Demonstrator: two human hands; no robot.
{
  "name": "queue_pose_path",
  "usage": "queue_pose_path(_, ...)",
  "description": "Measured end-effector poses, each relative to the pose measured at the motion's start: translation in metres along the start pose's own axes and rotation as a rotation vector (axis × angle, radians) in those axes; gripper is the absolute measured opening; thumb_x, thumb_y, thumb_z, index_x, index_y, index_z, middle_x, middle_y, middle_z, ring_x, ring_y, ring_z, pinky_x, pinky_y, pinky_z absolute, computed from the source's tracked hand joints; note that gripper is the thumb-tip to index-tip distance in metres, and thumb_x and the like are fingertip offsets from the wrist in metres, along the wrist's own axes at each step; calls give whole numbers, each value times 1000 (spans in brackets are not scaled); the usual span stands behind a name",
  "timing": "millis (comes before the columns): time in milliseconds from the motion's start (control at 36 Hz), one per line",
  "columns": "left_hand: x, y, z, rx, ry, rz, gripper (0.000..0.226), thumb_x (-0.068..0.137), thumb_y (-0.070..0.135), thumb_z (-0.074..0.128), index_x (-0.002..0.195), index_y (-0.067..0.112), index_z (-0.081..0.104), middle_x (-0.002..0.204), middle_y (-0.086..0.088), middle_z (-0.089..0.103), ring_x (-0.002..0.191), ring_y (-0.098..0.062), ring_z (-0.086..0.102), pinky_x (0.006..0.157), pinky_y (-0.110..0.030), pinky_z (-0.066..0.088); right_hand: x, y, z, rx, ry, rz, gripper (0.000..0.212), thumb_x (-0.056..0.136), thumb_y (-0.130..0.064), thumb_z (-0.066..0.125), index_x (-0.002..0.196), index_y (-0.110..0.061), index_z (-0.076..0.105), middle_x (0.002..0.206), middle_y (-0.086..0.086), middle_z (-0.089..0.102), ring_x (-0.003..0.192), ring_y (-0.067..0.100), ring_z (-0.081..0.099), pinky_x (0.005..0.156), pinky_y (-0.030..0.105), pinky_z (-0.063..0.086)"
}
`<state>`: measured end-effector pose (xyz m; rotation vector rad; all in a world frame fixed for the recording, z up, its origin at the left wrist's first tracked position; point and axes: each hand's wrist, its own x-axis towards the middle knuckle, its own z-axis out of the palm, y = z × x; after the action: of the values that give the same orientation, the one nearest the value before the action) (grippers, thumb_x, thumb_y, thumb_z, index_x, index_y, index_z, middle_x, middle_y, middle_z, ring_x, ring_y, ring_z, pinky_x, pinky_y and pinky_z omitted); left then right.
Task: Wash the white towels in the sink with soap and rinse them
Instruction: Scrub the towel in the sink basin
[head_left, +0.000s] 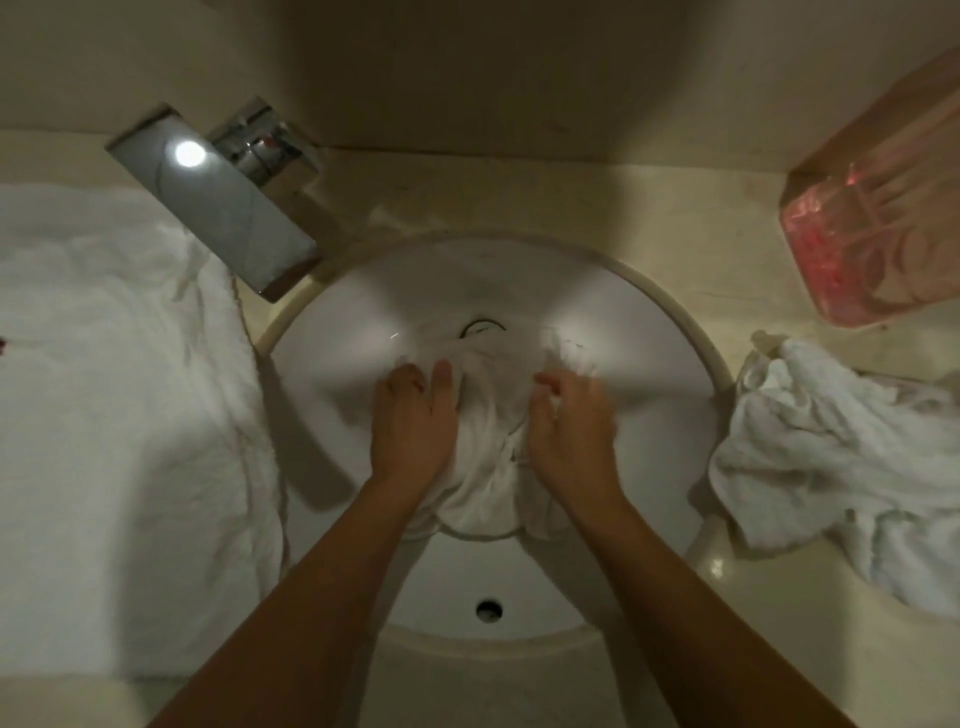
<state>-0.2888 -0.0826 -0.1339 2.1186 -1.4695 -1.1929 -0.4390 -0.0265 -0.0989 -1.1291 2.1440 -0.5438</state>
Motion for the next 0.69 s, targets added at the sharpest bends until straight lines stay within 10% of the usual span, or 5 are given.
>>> queue_pose_path(250,-7,2,13,-616,-156,-324,62,113,56,20,105,28,74,110,-7,80,110,-25,74,107,-47,54,16,-43,34,178,-280,150,48,111,-47,40,137,-11,59,124,8,70,111,23,64,87,27,39)
queue_pose_path(333,-10,10,15,-798,-266,-400,69,113,58,19,109,23,78,98,-2,82,94,-16,78,86,-34,59,18,-51,43,217,-272,215,72,98,-73,43,140,-16,53,118,4,73,105,23,70,99,43,54)
queue_pose_path(472,-4,21,-5,-877,-231,-253,67,114,50,15,115,8,67,66,-10,72,42,-15,57,41,-23,43,24,-50,20,439,-263,256,36,111,-41,47,128,-16,66,117,7,74,108,24,70,104,49,54)
queue_pose_path(583,-1,25,-21,-868,-33,-127,54,116,45,26,105,13,67,65,-3,61,53,-15,54,57,-31,45,15,-55,-13,751,-360,432,38,112,-35,48,120,-9,73,113,16,78,108,33,75,106,53,56)
queue_pose_path(694,16,28,-23,-641,-56,-21,50,94,71,34,117,42,68,122,3,67,111,-16,64,101,-40,51,3,-64,-53,1057,-501,484,37,101,-36,62,100,-6,84,110,21,78,101,34,77,102,48,57)
